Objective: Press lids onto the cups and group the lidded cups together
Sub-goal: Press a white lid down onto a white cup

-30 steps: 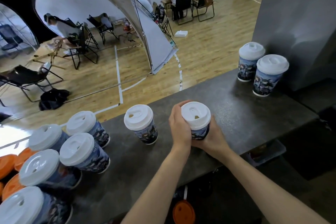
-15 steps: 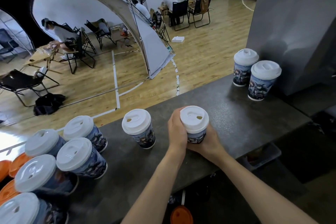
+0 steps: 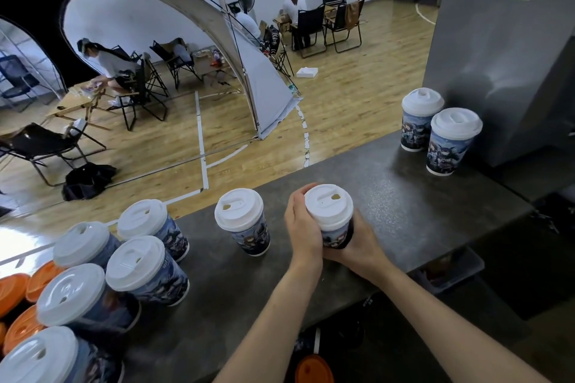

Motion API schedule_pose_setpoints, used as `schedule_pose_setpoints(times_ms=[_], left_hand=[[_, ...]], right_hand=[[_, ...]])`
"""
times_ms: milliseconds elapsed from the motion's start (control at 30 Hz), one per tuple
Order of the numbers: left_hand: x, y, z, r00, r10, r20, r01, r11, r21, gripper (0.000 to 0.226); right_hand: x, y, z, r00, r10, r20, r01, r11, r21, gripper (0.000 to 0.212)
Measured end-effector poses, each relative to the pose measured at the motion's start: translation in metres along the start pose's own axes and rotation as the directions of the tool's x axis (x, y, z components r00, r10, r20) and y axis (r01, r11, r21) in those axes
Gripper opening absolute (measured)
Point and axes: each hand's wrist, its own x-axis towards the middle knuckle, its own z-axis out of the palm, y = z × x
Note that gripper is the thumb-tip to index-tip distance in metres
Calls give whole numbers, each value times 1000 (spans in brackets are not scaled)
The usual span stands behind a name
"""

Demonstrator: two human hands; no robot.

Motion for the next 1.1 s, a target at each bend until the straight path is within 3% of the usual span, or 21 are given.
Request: schedule_pose_setpoints(times_ms=[67, 133, 233, 333, 433, 533, 600, 667, 733, 833, 933, 1000, 1100], left_hand=[[8, 4, 0, 994, -60, 96, 57, 998, 35, 35], [20, 12, -5, 944, -153, 293, 137, 988, 75, 35], [30, 16, -13, 882, -157, 444, 116, 986, 119, 42], [26, 8, -13, 920, -113, 376, 99, 993, 57, 43], [11, -8, -7, 989, 57, 134, -65, 997, 51, 38], [0, -14, -2, 993, 122, -5, -121, 991, 57, 35], [11, -10, -1, 992, 24, 121, -29, 999, 45, 32], [22, 3, -7, 931, -136, 340, 120, 990, 70, 32], [28, 12, -11, 879, -184, 440, 134, 981, 141, 37], [23, 9, -11, 924, -109, 367, 77, 992, 102, 45], [9, -7, -6, 993, -19, 117, 14, 999, 45, 44], [-1, -9, -1, 999, 44, -13, -43, 999, 32, 38], [4, -2, 4, 994, -62, 86, 58, 997, 44, 36]], right_hand=[[1, 3, 2, 999, 8, 31, -7, 999, -49, 97], [3, 6, 2, 997, 37, 71, -29, 994, -103, 92], [5, 8, 0, 993, 45, 107, -32, 992, -121, 86], [3, 5, 2, 995, 23, 95, -13, 995, -101, 89], [2, 5, 2, 999, -7, 42, 8, 1000, -26, 97], [2, 7, 0, 999, -26, 35, 26, 1000, -10, 97], [3, 11, 1, 998, -21, 59, 22, 999, -29, 100], [4, 12, 0, 997, -9, 74, 12, 999, -48, 101], [5, 12, 0, 996, -11, 92, 16, 998, -55, 99], [3, 9, 2, 996, -12, 85, 15, 999, -40, 95], [2, 7, 1, 999, -25, 36, 25, 1000, 3, 96], [1, 6, -1, 999, -34, 30, 34, 999, 2, 93], [3, 11, 2, 999, -14, 29, 16, 999, -49, 98]])
